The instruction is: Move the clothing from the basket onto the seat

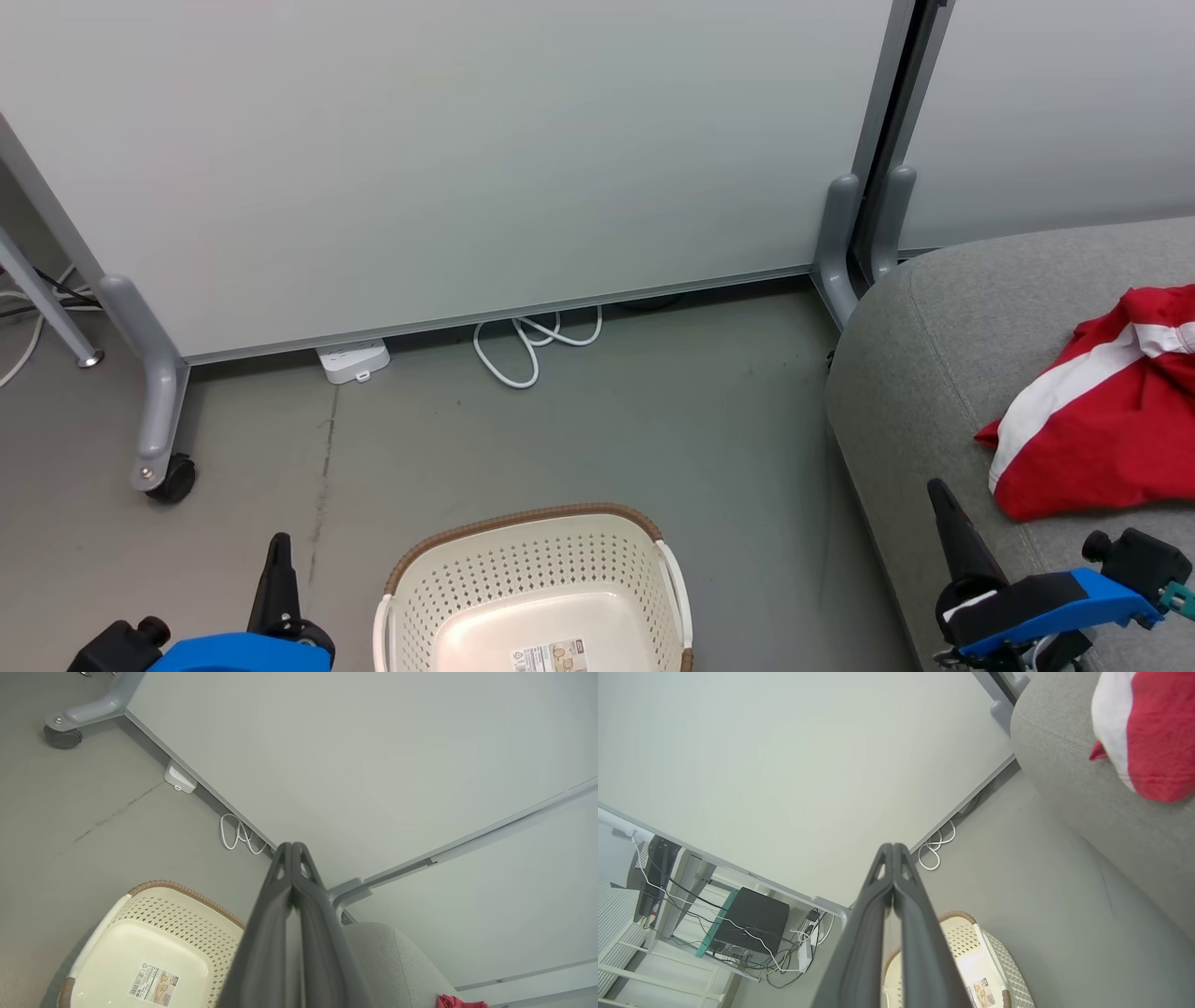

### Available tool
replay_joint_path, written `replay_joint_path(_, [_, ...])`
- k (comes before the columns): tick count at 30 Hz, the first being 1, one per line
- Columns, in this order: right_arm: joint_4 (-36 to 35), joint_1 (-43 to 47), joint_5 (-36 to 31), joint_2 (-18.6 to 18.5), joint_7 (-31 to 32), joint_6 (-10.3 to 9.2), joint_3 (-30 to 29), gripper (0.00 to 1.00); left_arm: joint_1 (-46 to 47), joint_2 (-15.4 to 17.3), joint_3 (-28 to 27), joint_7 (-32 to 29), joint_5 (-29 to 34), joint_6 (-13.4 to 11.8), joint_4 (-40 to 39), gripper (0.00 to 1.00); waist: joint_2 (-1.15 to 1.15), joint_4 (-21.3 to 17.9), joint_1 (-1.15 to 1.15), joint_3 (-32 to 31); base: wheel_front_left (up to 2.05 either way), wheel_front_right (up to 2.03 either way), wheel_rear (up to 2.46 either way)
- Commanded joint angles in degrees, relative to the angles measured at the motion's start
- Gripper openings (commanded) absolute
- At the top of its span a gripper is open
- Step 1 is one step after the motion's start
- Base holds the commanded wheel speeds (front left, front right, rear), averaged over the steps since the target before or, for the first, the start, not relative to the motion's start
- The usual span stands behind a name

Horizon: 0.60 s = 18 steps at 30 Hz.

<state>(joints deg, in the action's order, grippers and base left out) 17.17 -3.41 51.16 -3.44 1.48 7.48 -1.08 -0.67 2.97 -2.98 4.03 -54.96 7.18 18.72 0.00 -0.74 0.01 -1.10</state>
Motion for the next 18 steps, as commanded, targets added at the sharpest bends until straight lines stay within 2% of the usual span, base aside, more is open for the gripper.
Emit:
replay_joint_path(1, [-1.0, -1.9, 2.1, 0.1, 0.3, 0.02, -0.5, 0.0, 2.0, 0.1, -0.5, -0.6, -1.8, 0.2, -1.0, 0.0, 0.0, 0.0, -0.01, 0.0, 0.0, 0.0, 0.0])
replay_joint_path(18, [-1.7, -2.2, 13.1, 0.2, 1.7, 0.02, -1.9, 0.0, 3.5, 0.1, -1.4, -3.4, -11.8, 0.3, -2.1, 0.0, 0.0, 0.2, -0.01, 0.3, 0.0, 0.0, 0.0])
